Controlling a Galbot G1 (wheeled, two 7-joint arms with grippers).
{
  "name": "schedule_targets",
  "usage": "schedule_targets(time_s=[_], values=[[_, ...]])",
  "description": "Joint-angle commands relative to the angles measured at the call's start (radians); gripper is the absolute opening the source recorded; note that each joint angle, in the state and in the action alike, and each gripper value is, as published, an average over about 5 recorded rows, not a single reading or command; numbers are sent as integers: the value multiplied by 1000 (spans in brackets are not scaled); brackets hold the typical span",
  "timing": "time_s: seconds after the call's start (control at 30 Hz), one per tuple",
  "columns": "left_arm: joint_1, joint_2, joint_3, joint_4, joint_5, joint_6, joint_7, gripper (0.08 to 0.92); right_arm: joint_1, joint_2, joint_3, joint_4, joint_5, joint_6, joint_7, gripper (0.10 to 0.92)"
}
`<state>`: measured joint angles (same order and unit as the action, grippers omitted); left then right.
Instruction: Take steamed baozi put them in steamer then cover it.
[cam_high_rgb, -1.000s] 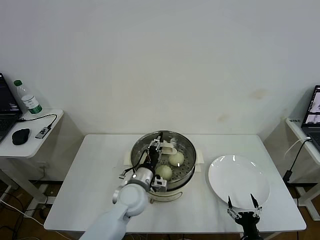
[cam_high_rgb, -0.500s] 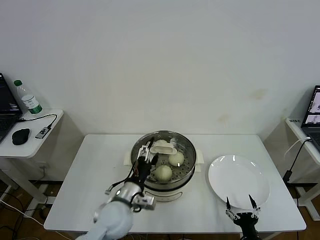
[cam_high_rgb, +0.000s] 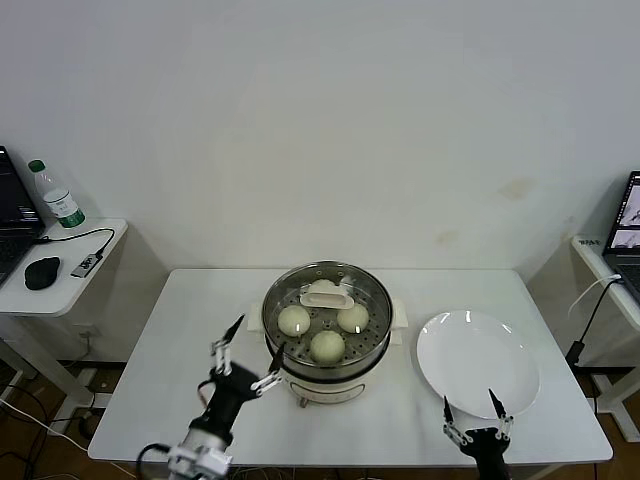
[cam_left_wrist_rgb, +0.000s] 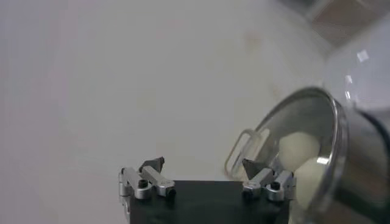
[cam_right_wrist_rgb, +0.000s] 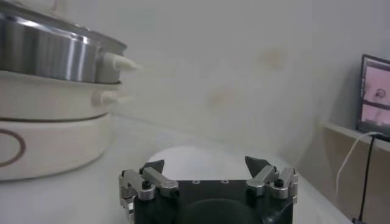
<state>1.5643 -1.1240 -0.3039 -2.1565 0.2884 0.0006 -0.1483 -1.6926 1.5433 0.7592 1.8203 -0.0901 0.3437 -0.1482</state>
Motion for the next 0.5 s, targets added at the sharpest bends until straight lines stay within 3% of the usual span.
schedule_targets(time_s=[0.03,0.5], values=[[319,-61,-167,74,-564,-256,-124,823,-68,-54,-56,45,39,15,-10,823],[310,-102,-172,147,-533,-260,-89,823,-65,-55,-92,30,19,20,-11,823]])
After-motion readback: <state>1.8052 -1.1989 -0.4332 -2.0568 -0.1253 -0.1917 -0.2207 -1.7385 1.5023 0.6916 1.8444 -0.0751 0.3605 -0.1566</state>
